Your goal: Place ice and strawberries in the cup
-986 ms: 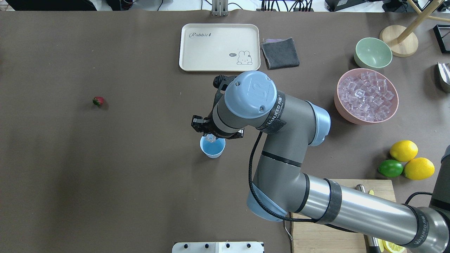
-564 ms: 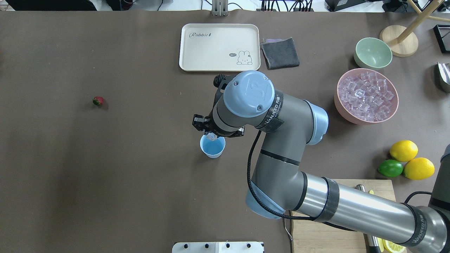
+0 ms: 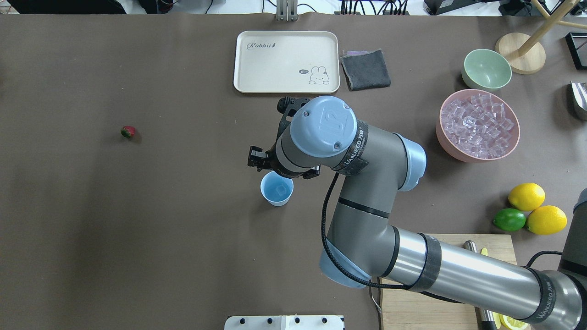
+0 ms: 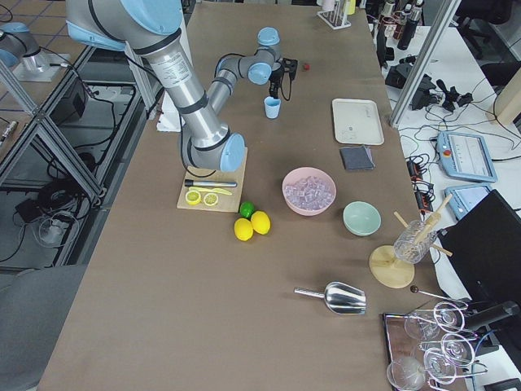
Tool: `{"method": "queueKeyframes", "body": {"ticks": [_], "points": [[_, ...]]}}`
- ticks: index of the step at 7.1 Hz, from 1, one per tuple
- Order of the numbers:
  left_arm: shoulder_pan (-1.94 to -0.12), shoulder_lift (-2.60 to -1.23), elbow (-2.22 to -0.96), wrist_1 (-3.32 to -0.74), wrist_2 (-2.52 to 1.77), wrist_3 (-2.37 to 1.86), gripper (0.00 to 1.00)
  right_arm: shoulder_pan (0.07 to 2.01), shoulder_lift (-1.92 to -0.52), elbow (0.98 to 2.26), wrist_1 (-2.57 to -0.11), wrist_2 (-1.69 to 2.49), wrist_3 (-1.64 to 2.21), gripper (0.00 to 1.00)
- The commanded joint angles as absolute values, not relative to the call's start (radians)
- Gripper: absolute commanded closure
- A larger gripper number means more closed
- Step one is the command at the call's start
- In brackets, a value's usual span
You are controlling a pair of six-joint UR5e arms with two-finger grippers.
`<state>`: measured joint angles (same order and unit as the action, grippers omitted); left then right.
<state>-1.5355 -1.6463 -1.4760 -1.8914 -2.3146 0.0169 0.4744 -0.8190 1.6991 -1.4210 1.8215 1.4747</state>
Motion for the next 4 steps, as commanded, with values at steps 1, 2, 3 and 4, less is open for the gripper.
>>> {"method": "queueKeyframes", "body": {"ticks": [1, 2, 3, 4], "points": [[-1.536, -1.651, -1.479, -1.891, -2.315, 0.017, 0.02, 0.549, -0.913, 1.806, -1.480, 1.851, 1.441, 0.01], [-1.536, -1.651, -1.482, -1.891, -2.315, 0.017, 0.02, 0.654, -1.042, 1.888, -1.497, 1.903, 1.248, 0.01], [-1.536, -1.649, -1.482, -1.891, -2.315, 0.018, 0.02, 0.807, -1.196, 1.916, -1.499, 1.978, 0.987, 0.01], [-1.536, -1.641, -1.486, -1.893, -2.318, 0.018, 0.02, 0.941, -1.259, 1.876, -1.540, 2.023, 0.716, 0.00]]}}
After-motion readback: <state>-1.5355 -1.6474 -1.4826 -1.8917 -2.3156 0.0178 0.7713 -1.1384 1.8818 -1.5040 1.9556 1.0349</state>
